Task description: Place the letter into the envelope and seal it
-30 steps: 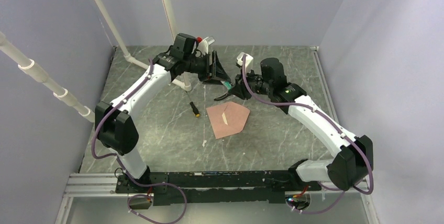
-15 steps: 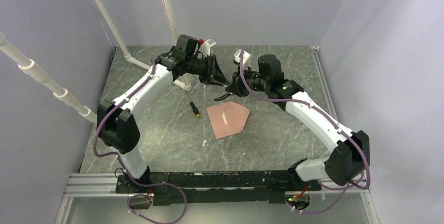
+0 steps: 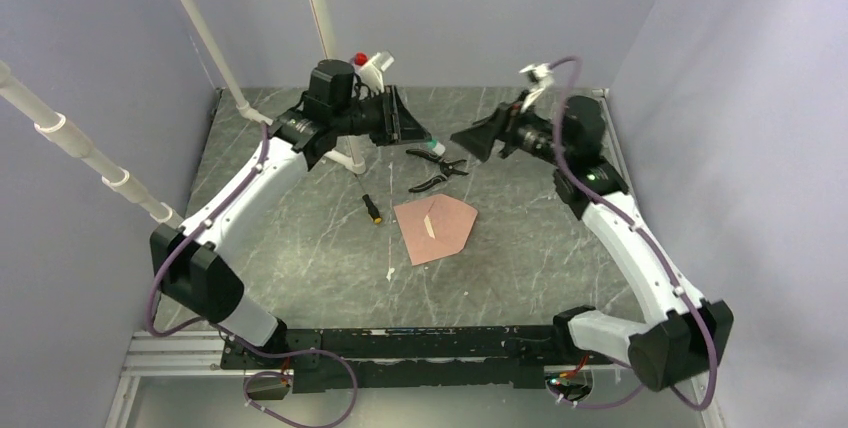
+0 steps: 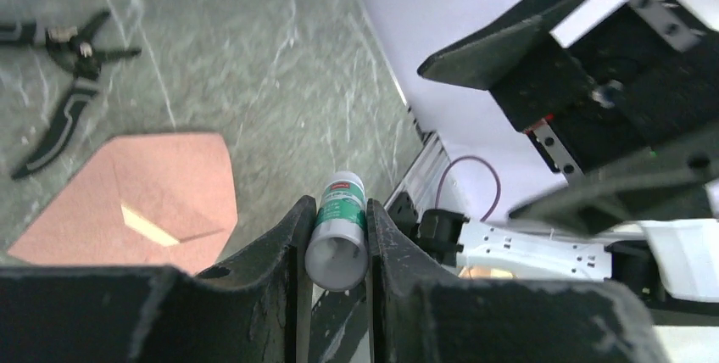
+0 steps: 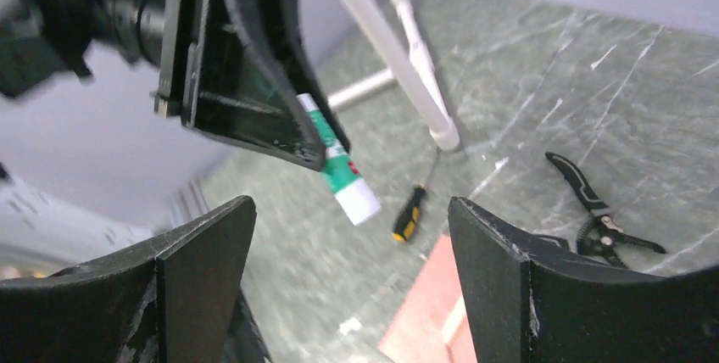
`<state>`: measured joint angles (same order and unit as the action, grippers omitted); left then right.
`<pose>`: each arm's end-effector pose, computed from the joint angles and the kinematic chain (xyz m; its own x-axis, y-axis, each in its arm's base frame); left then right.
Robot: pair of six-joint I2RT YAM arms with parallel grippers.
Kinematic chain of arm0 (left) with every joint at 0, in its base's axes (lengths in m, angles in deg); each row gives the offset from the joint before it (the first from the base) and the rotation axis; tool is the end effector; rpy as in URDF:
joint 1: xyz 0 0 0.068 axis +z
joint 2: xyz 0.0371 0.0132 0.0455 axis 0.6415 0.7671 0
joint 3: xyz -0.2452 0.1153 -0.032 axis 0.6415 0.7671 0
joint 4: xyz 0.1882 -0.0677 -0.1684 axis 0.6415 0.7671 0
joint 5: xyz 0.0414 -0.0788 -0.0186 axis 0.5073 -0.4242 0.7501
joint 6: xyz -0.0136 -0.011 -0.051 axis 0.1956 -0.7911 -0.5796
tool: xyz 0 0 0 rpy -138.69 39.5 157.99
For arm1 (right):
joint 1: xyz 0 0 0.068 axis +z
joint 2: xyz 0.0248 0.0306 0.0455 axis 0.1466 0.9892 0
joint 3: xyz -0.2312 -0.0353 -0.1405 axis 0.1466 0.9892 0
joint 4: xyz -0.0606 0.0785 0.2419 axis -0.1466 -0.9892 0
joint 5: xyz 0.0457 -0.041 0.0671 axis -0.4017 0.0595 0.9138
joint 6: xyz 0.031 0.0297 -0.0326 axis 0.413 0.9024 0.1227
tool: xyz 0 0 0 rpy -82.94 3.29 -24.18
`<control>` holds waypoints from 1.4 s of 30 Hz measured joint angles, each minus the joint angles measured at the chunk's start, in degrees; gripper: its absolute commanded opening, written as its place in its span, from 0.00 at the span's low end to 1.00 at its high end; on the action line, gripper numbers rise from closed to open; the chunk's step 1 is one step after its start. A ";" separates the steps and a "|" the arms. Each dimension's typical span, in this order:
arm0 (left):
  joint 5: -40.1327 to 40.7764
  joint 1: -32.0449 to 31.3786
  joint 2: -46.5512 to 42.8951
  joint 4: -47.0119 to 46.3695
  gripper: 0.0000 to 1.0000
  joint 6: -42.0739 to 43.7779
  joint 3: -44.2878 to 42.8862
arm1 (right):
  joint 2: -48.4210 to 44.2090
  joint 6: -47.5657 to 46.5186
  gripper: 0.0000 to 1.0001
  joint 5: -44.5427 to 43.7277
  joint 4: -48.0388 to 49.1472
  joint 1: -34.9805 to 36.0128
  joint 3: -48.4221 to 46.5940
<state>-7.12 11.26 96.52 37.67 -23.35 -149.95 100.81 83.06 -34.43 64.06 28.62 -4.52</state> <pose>0.3040 -0.1899 0.3835 -0.8317 -0.1271 -0.5404 0.4227 0.4860 -0.7649 0.2490 0.1149 0.3893 -0.4067 0.1285 -0.9045 -0.7513 0.5163 0.4111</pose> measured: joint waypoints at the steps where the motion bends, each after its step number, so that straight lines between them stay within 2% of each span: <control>1: 0.46 0.13 -1.05 -1.03 0.03 -0.74 0.00 | -1.49 3.93 0.88 -0.02 2.58 -1.44 1.22; 5: 1.22 0.63 -4.00 -4.46 0.02 -4.46 -1.40 | -4.48 24.79 0.85 -1.92 14.12 -4.55 5.09; 10: 0.07 1.09 -4.11 -9.88 0.03 -10.64 -2.67 | -1.14 45.86 0.85 -2.99 28.74 -3.98 8.79; 14: -1.77 1.36 -4.11 -13.94 0.02 -16.00 -2.67 | 3.28 57.51 0.83 -2.82 38.23 -3.15 8.92; 18: -4.17 2.05 -4.15 -21.77 0.02 -22.03 -1.90 | 6.80 65.79 0.75 -1.49 46.90 -1.18 8.13; 23: -5.77 3.76 -4.37 -28.92 0.02 -27.69 0.98 | 8.17 69.61 0.58 0.02 51.63 0.90 6.08; 28: -6.95 4.17 -4.68 -31.50 0.02 -29.97 1.25 | 8.20 69.53 0.47 1.16 51.04 1.07 4.98; 35: -7.76 4.26 -4.90 -33.38 0.02 -31.10 1.31 | 8.22 69.35 0.45 1.66 49.79 1.07 3.69; 39: -7.85 4.31 -5.01 -33.46 0.02 -31.08 1.31 | 8.22 69.09 0.35 1.73 48.06 1.07 3.15; 42: -7.85 4.31 -5.11 -33.42 0.02 -30.69 1.46 | 8.35 69.13 0.36 1.77 47.15 1.07 3.15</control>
<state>-14.97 15.57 91.41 4.25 -54.04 -148.48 109.16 152.19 -32.66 111.20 29.69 -1.37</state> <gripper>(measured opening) 0.268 0.355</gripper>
